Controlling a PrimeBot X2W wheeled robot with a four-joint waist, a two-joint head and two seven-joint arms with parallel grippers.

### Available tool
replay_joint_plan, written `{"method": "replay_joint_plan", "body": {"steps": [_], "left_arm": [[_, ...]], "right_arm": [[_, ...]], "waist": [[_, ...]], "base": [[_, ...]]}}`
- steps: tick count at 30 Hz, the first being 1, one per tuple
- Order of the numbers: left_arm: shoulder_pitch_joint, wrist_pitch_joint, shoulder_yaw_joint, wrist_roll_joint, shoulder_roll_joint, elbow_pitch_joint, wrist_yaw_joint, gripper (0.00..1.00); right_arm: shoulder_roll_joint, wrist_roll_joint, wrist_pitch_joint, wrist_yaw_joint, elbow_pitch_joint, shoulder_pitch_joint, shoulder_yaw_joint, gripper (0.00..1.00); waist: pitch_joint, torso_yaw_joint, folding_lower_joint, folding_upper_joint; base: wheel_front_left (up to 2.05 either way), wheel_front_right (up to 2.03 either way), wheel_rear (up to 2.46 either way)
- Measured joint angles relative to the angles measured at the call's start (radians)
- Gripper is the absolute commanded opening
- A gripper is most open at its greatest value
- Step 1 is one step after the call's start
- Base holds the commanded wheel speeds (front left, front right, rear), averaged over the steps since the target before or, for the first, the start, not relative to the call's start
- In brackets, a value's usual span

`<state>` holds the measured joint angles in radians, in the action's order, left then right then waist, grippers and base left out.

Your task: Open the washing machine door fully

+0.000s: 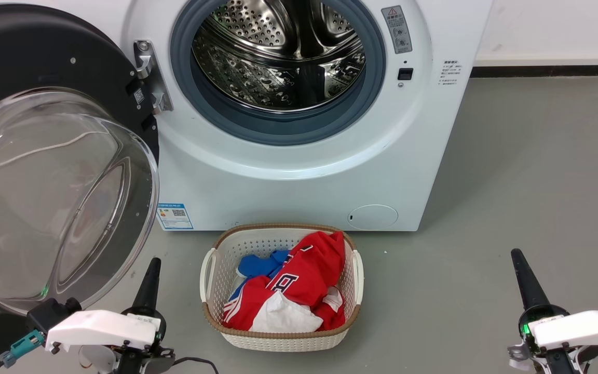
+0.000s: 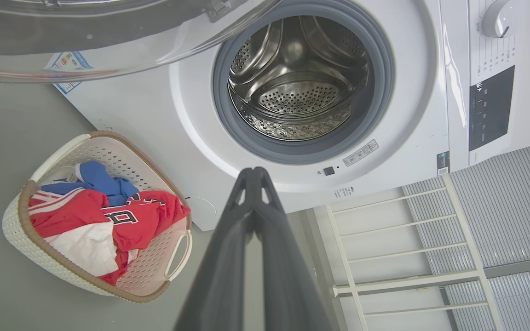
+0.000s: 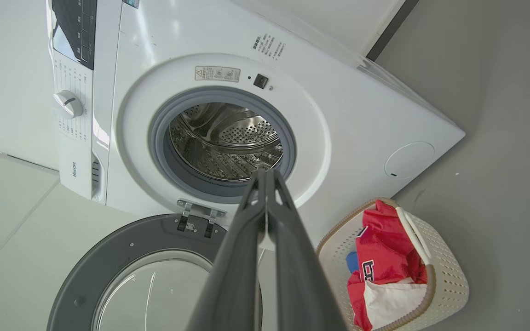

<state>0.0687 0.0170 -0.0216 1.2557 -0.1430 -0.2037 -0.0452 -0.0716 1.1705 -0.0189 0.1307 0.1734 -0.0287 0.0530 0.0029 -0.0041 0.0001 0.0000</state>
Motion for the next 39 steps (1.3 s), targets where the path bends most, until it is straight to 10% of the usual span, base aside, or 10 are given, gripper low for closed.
{"method": "replay_joint_plan", "body": {"steps": [39], "left_arm": [[0.024,0.067,0.096,0.267,0.064,-0.031,-0.062,0.0]], "right_arm": [[0.0,0.343,-0.053,0.0,0.052,-0.054,0.024,0.0]], "waist": [[0.0,0.003,0.0,0.0]], "base": [[0.0,0.0,0.0]]}}
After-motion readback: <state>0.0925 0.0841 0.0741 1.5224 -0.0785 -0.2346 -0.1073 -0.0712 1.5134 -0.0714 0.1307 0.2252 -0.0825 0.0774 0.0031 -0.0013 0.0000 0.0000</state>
